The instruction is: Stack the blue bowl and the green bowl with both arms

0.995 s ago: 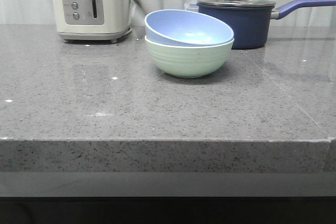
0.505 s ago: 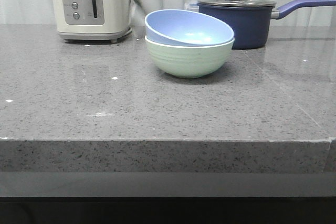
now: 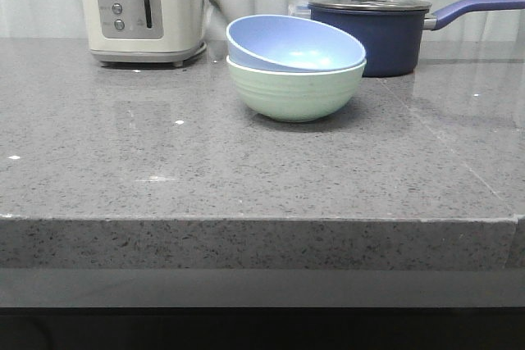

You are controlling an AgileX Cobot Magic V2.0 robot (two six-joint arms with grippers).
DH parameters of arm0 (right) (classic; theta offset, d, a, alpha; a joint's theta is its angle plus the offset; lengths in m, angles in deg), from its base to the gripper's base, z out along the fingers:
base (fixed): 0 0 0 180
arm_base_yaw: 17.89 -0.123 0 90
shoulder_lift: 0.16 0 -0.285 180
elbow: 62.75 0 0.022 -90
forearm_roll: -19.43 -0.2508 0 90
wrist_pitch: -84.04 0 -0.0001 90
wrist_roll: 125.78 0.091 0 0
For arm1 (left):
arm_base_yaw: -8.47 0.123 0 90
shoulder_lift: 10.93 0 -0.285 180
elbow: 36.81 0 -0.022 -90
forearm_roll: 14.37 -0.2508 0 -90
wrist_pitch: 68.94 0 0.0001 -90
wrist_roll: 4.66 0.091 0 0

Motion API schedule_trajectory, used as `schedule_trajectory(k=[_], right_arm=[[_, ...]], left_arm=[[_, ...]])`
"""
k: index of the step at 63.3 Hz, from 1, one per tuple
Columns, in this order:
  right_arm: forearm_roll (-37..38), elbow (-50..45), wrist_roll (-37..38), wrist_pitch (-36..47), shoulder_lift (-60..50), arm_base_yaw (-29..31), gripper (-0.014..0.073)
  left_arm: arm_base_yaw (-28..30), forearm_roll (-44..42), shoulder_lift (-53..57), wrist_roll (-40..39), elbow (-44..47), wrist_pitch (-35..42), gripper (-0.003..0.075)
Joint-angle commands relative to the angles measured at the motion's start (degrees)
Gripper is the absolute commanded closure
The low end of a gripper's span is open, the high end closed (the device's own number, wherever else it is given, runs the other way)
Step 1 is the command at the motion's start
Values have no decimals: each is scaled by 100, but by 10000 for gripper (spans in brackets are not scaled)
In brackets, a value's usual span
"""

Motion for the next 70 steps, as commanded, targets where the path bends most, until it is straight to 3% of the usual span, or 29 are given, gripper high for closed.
schedule_trajectory(k=[1,70], right_arm=[[84,89,2,476,-110,30,651],[84,89,2,476,-110,202,651]], left_arm=[[-52,24,103,-26,26,481,740],[-52,24,103,-26,26,481,740]])
